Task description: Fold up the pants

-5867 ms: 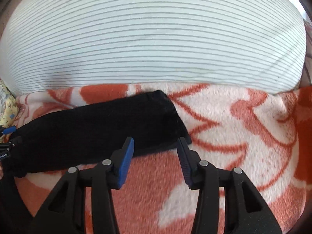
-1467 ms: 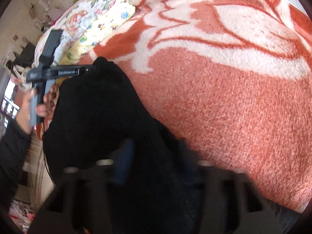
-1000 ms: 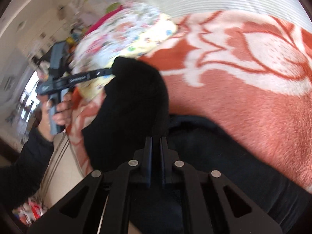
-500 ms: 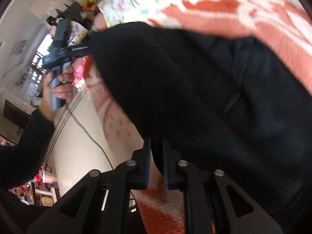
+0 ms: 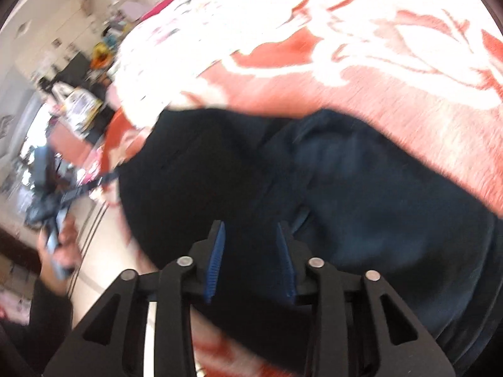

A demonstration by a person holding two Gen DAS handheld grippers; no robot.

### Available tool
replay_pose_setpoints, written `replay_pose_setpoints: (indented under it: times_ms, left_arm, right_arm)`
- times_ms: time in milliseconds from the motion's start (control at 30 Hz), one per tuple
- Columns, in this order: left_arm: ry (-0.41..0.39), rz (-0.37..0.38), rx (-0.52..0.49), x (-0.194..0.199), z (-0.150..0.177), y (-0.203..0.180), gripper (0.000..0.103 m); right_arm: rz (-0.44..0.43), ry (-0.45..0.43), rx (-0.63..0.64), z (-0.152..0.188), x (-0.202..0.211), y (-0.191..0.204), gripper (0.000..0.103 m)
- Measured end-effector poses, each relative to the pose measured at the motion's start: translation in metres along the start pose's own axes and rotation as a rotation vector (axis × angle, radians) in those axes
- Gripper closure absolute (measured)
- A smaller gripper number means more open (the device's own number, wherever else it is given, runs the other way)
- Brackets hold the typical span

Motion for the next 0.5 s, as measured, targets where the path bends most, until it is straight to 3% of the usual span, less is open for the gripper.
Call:
replay_pose_setpoints:
  times_ms: [100, 167, 233, 267, 400, 500]
  left_arm:
    - [-0.015, -0.055, 0.022, 0.001, 0.003, 0.002, 0.058]
    - [-0.021, -0.066, 0.048, 0.003, 0.001, 0.002, 0.055]
    - [-0.030, -0.083, 0.071, 0.006, 0.000, 0.002, 0.039]
    - [-0.033, -0.108, 0.094, 0.006, 0.002, 0.004, 0.036]
    - [0.002, -0.113, 0.210, -0.002, 0.022, 0.002, 0.034]
    - [0.066, -0.055, 0.229, -0.028, 0.033, -0.013, 0.034]
  right_arm:
    - [0.068, -0.028, -0.002, -0.019, -0.015, -0.006, 0.064]
    - [0.107, -0.033, -0.018, -0.030, -0.024, -0.010, 0.059]
    - [0.130, -0.017, -0.048, -0.037, -0.033, -0.020, 0.056]
    - [0.121, -0.006, -0.063, -0.040, -0.036, -0.027, 0.056]
    - [0.141, 0.005, -0.054, -0.049, -0.058, -0.029, 0.053]
    - [0.119, 0.009, -0.045, -0.042, -0.071, -0.033, 0.052]
Point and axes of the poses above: each gripper's, at about its wrist camera, not at the fingertips, and x roughly against the way its jaws point, y to its left, z to its underside, the point moved 1 cm from there along -x, roughly the way its jaws point, and after that the axes turned 12 degrees about -y, right-handed, at the moved point
